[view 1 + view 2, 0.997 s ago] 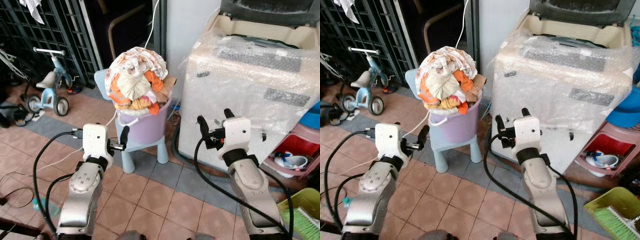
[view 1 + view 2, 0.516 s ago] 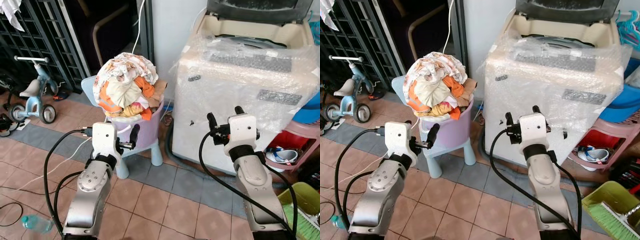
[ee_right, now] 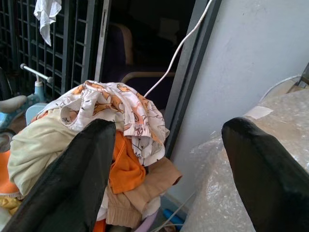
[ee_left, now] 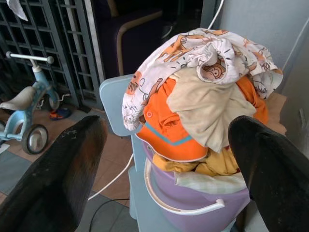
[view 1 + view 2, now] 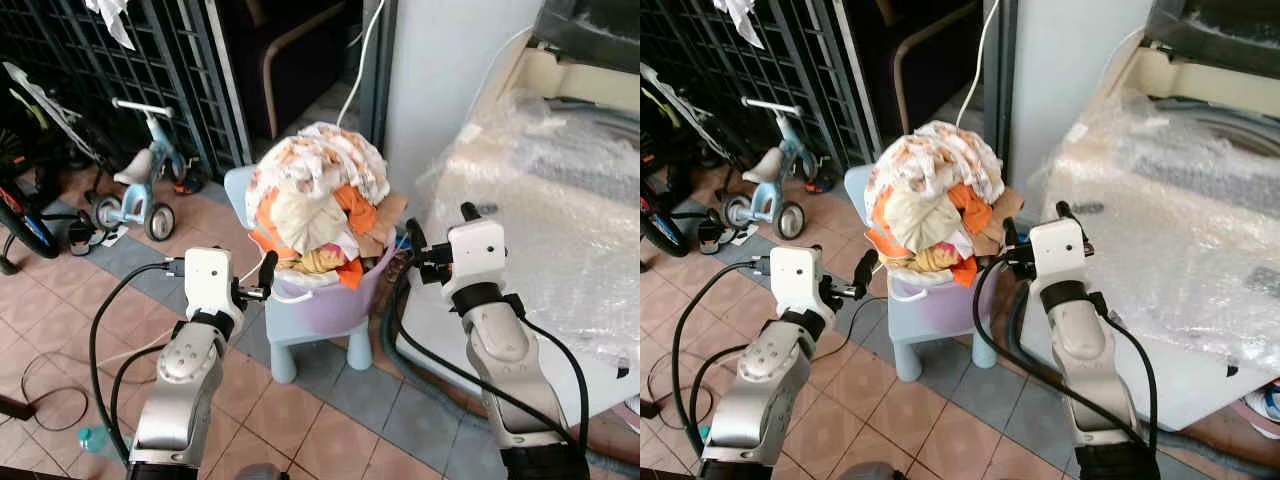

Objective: Clothes washing

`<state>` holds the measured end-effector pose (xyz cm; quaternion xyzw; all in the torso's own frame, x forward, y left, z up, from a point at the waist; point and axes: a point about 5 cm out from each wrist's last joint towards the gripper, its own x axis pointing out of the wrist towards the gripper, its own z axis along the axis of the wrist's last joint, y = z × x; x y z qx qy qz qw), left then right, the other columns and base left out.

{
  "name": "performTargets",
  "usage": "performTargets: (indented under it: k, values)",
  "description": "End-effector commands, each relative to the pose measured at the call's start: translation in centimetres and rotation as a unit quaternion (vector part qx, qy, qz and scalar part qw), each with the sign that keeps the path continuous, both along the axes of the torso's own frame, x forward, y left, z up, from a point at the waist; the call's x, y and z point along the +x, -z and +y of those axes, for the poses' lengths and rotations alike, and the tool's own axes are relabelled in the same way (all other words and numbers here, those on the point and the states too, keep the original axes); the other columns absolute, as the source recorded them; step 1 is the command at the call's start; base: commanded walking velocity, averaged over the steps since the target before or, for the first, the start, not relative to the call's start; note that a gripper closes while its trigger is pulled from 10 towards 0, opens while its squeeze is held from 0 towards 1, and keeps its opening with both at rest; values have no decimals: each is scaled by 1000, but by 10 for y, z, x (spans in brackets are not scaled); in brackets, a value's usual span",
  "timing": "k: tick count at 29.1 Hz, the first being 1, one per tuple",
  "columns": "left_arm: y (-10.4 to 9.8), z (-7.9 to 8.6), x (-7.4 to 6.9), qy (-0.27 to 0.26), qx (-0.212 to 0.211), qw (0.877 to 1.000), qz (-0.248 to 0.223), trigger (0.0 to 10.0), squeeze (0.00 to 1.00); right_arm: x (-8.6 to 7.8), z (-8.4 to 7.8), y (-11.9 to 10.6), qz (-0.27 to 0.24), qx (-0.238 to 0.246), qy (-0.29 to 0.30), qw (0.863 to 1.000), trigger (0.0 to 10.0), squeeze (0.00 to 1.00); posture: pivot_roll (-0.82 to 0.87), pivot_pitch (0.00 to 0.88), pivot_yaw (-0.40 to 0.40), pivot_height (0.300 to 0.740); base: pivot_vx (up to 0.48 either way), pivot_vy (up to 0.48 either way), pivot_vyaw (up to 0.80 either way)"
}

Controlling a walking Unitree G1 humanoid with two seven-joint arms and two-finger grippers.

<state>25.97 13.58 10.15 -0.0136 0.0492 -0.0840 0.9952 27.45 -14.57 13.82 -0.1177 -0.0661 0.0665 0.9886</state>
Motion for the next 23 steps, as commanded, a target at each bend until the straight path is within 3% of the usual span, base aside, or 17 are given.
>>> performTargets:
  k: [1,14,23]
  values:
    - [-2,1,2,0,3,1000,-1,10000,0,1,1,-1,-2,0,-5,1000,10000,0,-75,25,34,740,386,281,0]
    - [-2,-1,3,3,2,1000,-2,10000,0,4,10,6,14,9,-25,1000,10000,0,-76,24,34,740,387,284,0]
    - [-1,-2,3,0,18,1000,-1,10000,0,13,21,16,43,-12,-50,998,10000,0,-57,26,23,740,346,250,0]
